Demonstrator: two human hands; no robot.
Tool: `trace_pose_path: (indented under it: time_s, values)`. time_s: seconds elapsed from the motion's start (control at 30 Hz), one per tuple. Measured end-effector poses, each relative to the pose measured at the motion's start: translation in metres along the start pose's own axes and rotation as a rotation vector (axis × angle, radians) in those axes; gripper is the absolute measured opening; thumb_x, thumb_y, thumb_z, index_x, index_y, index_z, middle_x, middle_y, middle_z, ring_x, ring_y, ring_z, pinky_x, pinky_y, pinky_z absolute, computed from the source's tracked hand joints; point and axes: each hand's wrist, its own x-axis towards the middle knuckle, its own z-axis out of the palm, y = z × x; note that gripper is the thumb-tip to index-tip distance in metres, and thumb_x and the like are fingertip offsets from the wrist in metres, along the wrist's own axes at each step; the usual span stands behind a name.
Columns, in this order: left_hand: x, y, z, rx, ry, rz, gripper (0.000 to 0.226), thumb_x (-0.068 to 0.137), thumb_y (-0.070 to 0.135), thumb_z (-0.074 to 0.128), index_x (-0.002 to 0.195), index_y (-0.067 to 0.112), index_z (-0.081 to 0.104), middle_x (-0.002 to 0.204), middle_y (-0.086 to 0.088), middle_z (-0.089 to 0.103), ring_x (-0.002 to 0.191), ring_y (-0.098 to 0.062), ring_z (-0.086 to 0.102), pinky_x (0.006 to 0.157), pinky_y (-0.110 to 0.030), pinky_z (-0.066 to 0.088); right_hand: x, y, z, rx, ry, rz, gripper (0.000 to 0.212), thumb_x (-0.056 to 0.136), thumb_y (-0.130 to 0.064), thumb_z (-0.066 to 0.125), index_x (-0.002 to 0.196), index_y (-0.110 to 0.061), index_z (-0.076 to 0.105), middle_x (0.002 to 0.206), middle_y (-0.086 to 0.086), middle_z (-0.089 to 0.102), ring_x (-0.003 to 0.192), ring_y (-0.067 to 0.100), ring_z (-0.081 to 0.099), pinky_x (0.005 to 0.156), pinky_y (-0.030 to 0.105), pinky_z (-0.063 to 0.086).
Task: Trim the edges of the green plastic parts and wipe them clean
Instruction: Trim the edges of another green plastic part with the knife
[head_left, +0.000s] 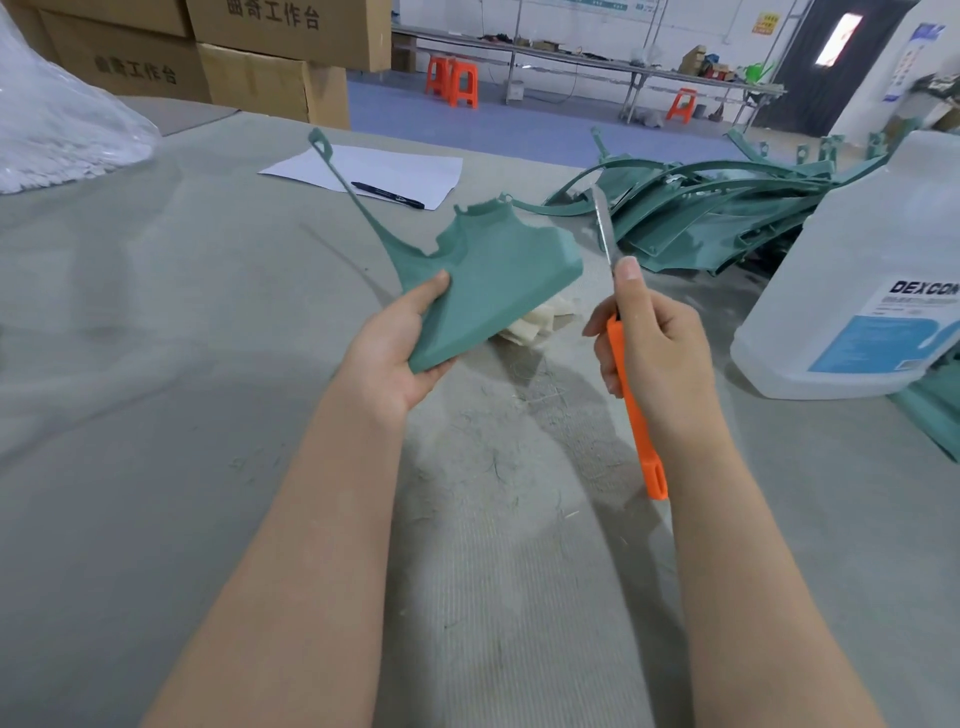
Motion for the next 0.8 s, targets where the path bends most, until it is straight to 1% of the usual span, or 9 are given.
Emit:
trace_pose_path:
  time_s: [0.13,0.23,0.33,0.47,0.57,0.63,0.7,0.8]
  values:
    - [-0.001,-0.001,0.001,0.059,-0.032,-0.002,0.007,0.091,0.022,0.064,0.089,0.015,0.064,0.066,0.004,0.072,0.054,-0.008,0.068,0.047,-0.017,0.051,0.0,0.001,-0.001,0.003,0.016,0.007,0.056,0.101,-0.047,0.041,0.066,-0.005,0.057,0.054,0.013,0.041,0.047,0.017,0.034,0.043,0.023,0.03]
    - [0.0,-0.001,0.001,0.09,-0.049,-0.011,0.008,0.09,0.023,0.064,0.088,0.015,0.064,0.067,0.004,0.072,0.055,-0.008,0.068,0.047,-0.017,0.051,0.0,0.001,-0.001,-0.003,0.014,0.011,0.056,0.101,-0.047,0.042,0.064,-0.007,0.056,0.051,0.009,0.041,0.044,0.013,0.035,0.041,0.022,0.031]
    - [-0.001,-0.001,0.0,0.129,-0.089,-0.013,0.008,0.089,0.024,0.065,0.089,0.016,0.065,0.068,0.004,0.073,0.055,-0.008,0.068,0.046,-0.017,0.05,0.001,0.0,-0.003,-0.017,0.023,0.02,0.057,0.101,-0.047,0.042,0.062,-0.008,0.057,0.05,0.007,0.043,0.043,0.013,0.036,0.042,0.022,0.031]
    - [-0.004,-0.002,0.001,0.173,-0.183,-0.044,0.009,0.089,0.024,0.065,0.091,0.015,0.067,0.074,0.003,0.074,0.059,-0.009,0.07,0.048,-0.018,0.051,0.0,-0.001,-0.008,0.004,-0.017,0.014,0.055,0.102,-0.045,0.042,0.058,-0.014,0.052,0.056,0.016,0.041,0.05,0.02,0.034,0.046,0.027,0.027]
    - [-0.005,-0.001,0.0,0.218,-0.24,-0.071,0.01,0.089,0.024,0.064,0.093,0.016,0.068,0.078,0.002,0.075,0.063,-0.01,0.071,0.051,-0.019,0.054,0.001,0.0,-0.012,-0.045,-0.014,-0.034,0.055,0.102,-0.045,0.04,0.054,-0.018,0.049,0.053,0.016,0.042,0.046,0.018,0.034,0.045,0.024,0.029]
    - [-0.005,-0.001,0.0,0.239,-0.274,-0.089,0.011,0.089,0.024,0.064,0.094,0.016,0.068,0.081,0.001,0.075,0.065,-0.01,0.071,0.054,-0.019,0.055,0.002,0.002,-0.013,-0.071,0.015,-0.055,0.057,0.102,-0.046,0.041,0.048,-0.027,0.046,0.049,0.011,0.042,0.042,0.014,0.034,0.043,0.019,0.03]
    - [-0.005,-0.002,-0.001,0.269,-0.296,-0.106,0.011,0.089,0.025,0.063,0.094,0.016,0.069,0.081,0.001,0.075,0.065,-0.01,0.071,0.055,-0.019,0.056,0.004,0.005,-0.013,-0.106,0.046,-0.065,0.06,0.101,-0.048,0.042,0.043,-0.031,0.045,0.045,0.001,0.042,0.041,0.011,0.035,0.044,0.018,0.032]
    - [-0.006,-0.002,-0.001,0.301,-0.327,-0.13,0.012,0.085,0.025,0.065,0.09,0.016,0.07,0.08,0.001,0.075,0.064,-0.01,0.071,0.052,-0.019,0.055,0.006,0.008,-0.013,-0.15,0.077,-0.072,0.06,0.1,-0.051,0.043,0.042,-0.034,0.047,0.041,-0.008,0.041,0.041,0.01,0.036,0.051,0.025,0.032]
